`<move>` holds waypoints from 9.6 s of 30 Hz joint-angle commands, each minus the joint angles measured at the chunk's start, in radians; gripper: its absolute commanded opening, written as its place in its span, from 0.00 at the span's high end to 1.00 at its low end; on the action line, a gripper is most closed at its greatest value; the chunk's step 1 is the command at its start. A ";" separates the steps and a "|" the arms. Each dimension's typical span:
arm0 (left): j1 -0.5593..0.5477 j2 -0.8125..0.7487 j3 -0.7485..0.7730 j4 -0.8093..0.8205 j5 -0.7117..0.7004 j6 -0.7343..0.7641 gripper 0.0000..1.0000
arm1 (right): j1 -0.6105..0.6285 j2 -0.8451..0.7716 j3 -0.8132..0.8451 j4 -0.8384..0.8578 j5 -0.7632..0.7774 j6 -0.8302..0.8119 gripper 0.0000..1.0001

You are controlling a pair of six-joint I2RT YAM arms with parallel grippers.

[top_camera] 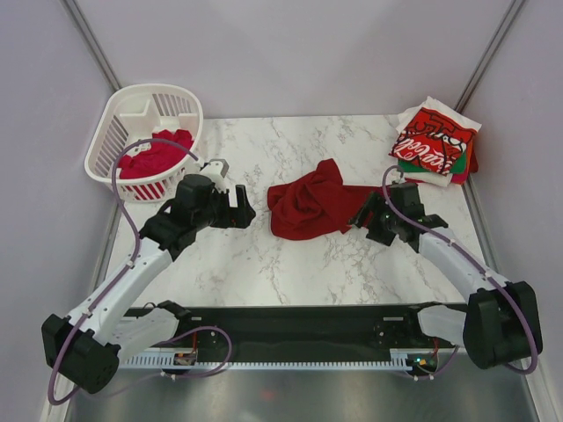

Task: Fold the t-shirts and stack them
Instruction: Flatten the tshirt out

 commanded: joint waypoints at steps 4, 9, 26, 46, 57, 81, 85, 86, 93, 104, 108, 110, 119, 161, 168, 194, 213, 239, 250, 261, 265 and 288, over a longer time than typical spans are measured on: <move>0.002 0.002 0.003 0.001 -0.006 0.037 0.00 | 0.103 0.112 -0.055 0.222 0.011 0.059 0.32; 0.002 -0.002 -0.004 0.001 -0.009 0.036 0.00 | 0.107 0.239 -0.057 0.322 -0.002 0.047 0.37; 0.002 0.005 -0.004 0.001 -0.015 0.036 0.00 | 0.107 0.362 -0.049 0.380 0.012 0.020 0.70; 0.002 0.013 -0.004 0.000 -0.055 0.036 0.00 | 0.078 -0.153 0.662 -0.413 0.379 -0.197 1.00; 0.000 0.080 0.038 0.009 -0.039 -0.049 0.01 | 0.072 -0.556 0.052 -0.517 0.534 0.171 1.00; -0.089 1.287 1.216 0.101 0.190 0.048 0.00 | 0.072 -0.498 -0.335 -0.151 0.331 0.112 1.00; -0.089 1.484 1.450 0.104 0.250 0.017 0.00 | 0.072 -0.488 -0.377 -0.114 0.314 0.101 1.00; -0.089 1.549 1.490 0.106 0.266 -0.004 0.00 | 0.072 -0.486 -0.379 -0.100 0.304 0.098 1.00; -0.087 1.668 1.566 0.139 0.266 -0.110 0.00 | 0.071 -0.460 -0.373 -0.071 0.304 0.079 1.00; -0.090 1.752 1.575 0.230 0.456 -0.228 0.27 | 0.072 -0.422 -0.353 -0.059 0.308 0.064 1.00; -0.101 1.762 1.560 0.247 0.505 -0.211 0.43 | 0.071 -0.411 -0.339 -0.060 0.316 0.055 1.00; -0.105 1.757 1.552 0.247 0.514 -0.207 0.74 | 0.072 -0.411 -0.333 -0.062 0.314 0.055 1.00; -0.099 1.460 1.416 0.247 0.471 -0.107 0.98 | 0.072 -0.415 -0.212 -0.092 0.333 0.026 1.00; 0.005 0.106 1.237 -0.201 -0.038 0.218 0.98 | 0.164 -0.327 1.024 -0.488 0.847 -0.289 1.00; 0.007 0.102 1.320 -0.175 0.043 0.207 0.98 | 0.163 -0.424 0.934 -0.315 0.808 -0.319 1.00; 0.007 -0.260 0.044 -0.262 -0.050 -0.044 0.98 | 0.164 -0.569 -0.132 -0.201 0.288 0.026 0.03; 0.007 -0.320 -0.065 -0.215 -0.125 0.020 0.98 | 0.166 0.476 0.351 0.125 0.166 -0.172 0.09; 0.007 -0.331 -0.080 -0.204 -0.133 0.022 0.98 | 0.163 0.685 0.693 0.081 0.164 -0.246 1.00; 0.007 -0.349 -0.083 -0.206 -0.147 0.019 0.98 | 0.166 0.214 0.782 -0.077 0.002 -0.350 1.00; 0.007 -0.332 -0.080 -0.204 -0.148 0.022 0.98 | 0.193 -0.070 0.176 -0.217 0.368 -0.220 0.02; 0.007 -0.343 -0.082 -0.204 -0.150 0.022 0.98 | 0.195 0.000 0.250 -0.166 0.348 -0.229 0.02; 0.007 -0.345 -0.083 -0.203 -0.150 0.020 0.98 | 0.457 0.184 0.202 -0.241 0.331 -0.123 0.27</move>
